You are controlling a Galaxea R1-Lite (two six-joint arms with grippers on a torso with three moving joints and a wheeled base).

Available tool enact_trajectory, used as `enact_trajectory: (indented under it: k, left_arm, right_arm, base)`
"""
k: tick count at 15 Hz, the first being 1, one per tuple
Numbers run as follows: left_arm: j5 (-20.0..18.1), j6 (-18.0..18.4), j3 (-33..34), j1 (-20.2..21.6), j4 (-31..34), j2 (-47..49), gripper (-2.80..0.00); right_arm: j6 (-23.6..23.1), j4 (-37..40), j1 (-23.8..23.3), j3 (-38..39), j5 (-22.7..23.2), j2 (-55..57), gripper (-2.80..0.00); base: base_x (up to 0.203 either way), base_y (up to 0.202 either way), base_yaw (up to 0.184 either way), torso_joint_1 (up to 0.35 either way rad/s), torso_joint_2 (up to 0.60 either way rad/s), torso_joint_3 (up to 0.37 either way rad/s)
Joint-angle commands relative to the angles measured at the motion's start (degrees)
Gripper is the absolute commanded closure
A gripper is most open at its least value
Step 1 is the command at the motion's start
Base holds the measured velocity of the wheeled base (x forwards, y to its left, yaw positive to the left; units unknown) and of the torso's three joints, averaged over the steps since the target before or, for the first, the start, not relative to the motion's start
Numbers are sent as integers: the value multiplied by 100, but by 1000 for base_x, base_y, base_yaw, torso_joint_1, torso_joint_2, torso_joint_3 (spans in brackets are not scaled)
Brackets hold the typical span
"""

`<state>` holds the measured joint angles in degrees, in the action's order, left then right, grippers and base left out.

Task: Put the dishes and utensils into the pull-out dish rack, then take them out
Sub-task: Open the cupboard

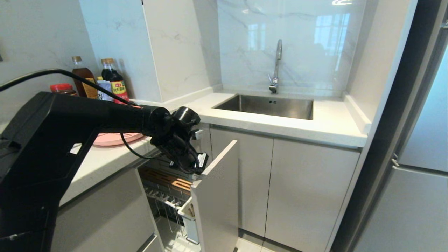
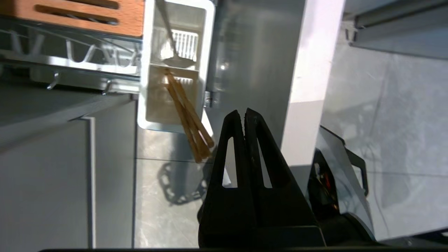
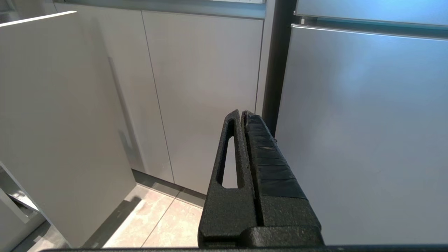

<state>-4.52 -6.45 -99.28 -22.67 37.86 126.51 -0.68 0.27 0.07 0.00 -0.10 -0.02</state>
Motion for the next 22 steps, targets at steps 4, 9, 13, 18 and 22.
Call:
enact_trajectory:
  k: [4, 9, 13, 18, 22]
  left_arm:
    - [-482, -7, 14, -96, 27, 48, 0]
    - [-1091, -374, 23, -269, 28, 5, 0]
    - [-1165, -615, 90, -576, 19, 73, 0]
    - [-1305, -700, 102, -651, 19, 119, 0]
    - [-1324, -700, 102, -659, 28, 128, 0]
  right_arm:
    - [-2, 4, 1, 0, 1, -2, 0]
    - [-2, 0, 1, 0, 1, 1, 0]
    - [-2, 0, 1, 0, 2, -5, 0]
    - [-2, 0, 1, 0, 1, 2, 0]
    - [-2, 0, 1, 0, 1, -5, 0]
  base:
    - [0, 0, 0, 0, 0, 0]
    - [0, 0, 0, 0, 0, 0]
    - [0, 0, 0, 0, 0, 0]
    - [0, 0, 0, 0, 0, 0]
    - [0, 0, 0, 0, 0, 0]
